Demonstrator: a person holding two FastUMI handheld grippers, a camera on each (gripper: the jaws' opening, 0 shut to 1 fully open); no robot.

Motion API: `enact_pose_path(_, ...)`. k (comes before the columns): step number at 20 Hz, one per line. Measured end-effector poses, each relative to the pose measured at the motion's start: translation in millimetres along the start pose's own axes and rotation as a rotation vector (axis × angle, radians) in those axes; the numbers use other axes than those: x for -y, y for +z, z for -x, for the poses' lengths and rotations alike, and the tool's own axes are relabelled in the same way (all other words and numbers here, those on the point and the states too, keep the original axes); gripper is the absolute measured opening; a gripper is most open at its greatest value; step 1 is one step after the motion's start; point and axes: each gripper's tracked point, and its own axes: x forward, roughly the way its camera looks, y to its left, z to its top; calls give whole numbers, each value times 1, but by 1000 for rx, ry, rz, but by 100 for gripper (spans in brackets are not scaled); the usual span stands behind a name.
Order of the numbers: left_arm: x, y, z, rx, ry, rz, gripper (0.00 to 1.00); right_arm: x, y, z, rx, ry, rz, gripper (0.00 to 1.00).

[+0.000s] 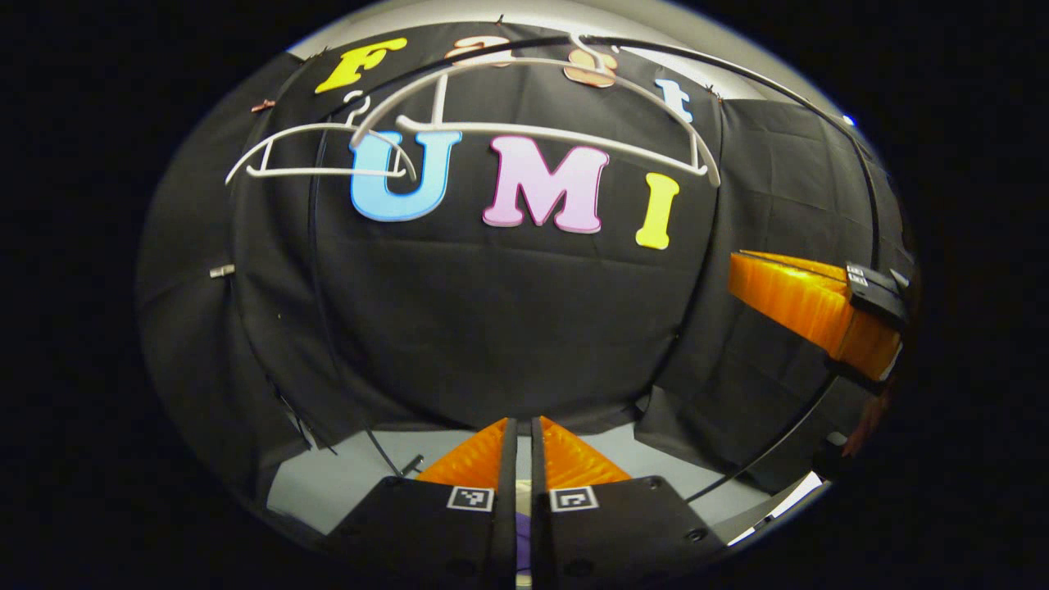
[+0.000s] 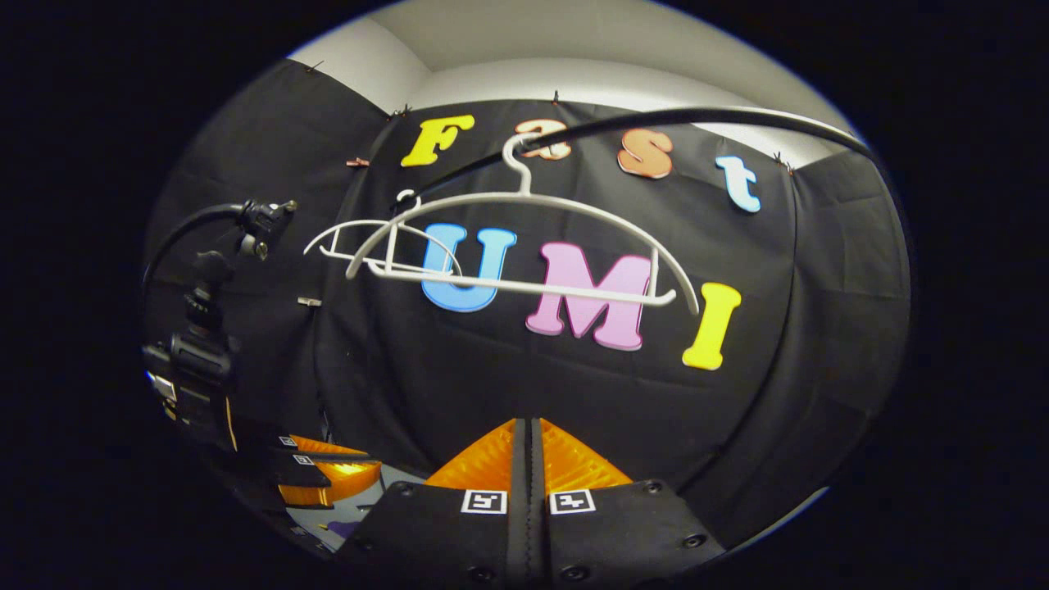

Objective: Grasp the clothes on the hanger with both hands and then place them into the laundry hamper below.

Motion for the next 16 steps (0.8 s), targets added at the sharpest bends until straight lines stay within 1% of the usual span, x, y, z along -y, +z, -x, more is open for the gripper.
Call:
enact_pose_path(1,-3,-4,2,0,12,5,16,2,-10,1,-25,-7,-6,5)
enact_pose_path(2,-5,-6,3,3,27,6,29,4,-20,2,-45,-6,-11,5)
enact_pose_path(3,-6,-10,3,3,31,7,35,4,-31,8,-65,1,-23,5)
enact_pose_path(4,-8,-11,5,1,45,2,49,6,-42,11,-91,-8,-36,13)
enact_pose_path(6,-13,-12,8,5,80,-15,79,7,-63,10,-149,-9,-54,75)
enact_pose_path(7,-15,-11,8,9,89,-17,82,7,-70,12,-171,-7,-67,84)
enact_pose_path(8,-16,-9,8,12,94,-15,87,7,-76,13,-186,-11,-77,94)
enact_pose_path(10,-17,-8,10,15,104,-17,94,11,-83,14,-203,-22,-88,99)
enact_pose_path(16,-18,-11,13,2,121,-16,96,8,-89,14,-221,-13,-100,98)
